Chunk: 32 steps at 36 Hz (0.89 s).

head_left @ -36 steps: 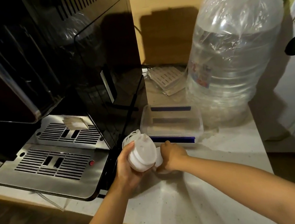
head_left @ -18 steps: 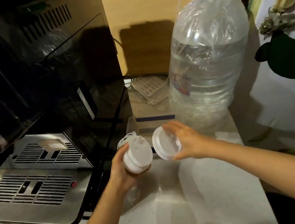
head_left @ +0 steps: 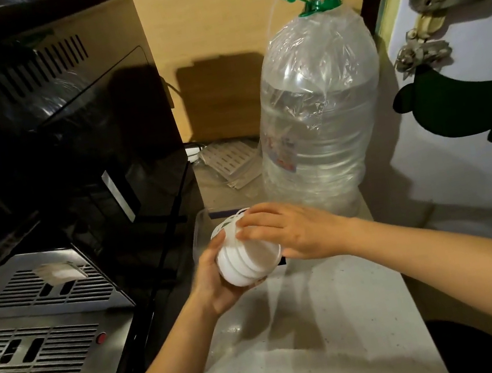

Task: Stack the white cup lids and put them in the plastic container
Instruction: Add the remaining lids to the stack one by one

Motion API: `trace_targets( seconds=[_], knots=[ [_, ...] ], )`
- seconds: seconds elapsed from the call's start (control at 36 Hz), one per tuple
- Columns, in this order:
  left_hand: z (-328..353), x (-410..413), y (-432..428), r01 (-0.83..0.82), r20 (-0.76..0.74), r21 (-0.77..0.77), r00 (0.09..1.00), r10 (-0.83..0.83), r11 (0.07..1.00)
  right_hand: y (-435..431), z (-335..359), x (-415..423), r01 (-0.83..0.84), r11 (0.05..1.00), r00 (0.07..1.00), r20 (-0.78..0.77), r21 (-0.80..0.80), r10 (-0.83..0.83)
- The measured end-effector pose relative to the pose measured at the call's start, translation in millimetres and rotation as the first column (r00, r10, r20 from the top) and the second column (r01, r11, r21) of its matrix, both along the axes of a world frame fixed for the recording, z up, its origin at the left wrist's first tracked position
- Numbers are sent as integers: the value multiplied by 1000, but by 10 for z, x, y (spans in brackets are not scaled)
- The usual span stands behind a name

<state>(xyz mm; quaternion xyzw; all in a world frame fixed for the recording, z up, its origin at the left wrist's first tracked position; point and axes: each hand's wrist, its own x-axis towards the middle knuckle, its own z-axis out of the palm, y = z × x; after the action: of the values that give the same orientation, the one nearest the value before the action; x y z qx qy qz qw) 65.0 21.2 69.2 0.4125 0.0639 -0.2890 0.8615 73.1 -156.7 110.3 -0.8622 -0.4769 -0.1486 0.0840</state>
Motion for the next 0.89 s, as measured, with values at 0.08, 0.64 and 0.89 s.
trace_targets(
  seconds=[0.08,0.64,0.89],
  knots=[
    [-3,4,-8,51,29,-14,998,-51,999,1,1,-16,-25,999,999,20,-28,25],
    [-78,23,59,71,16,-43,997,-70,997,85,-58,50,-143,989,990,11,-39,144],
    [-25,15,69,-30,53,-3,998,30,1000,124,-108,87,31,999,982,-186,-6,-32]
  ],
)
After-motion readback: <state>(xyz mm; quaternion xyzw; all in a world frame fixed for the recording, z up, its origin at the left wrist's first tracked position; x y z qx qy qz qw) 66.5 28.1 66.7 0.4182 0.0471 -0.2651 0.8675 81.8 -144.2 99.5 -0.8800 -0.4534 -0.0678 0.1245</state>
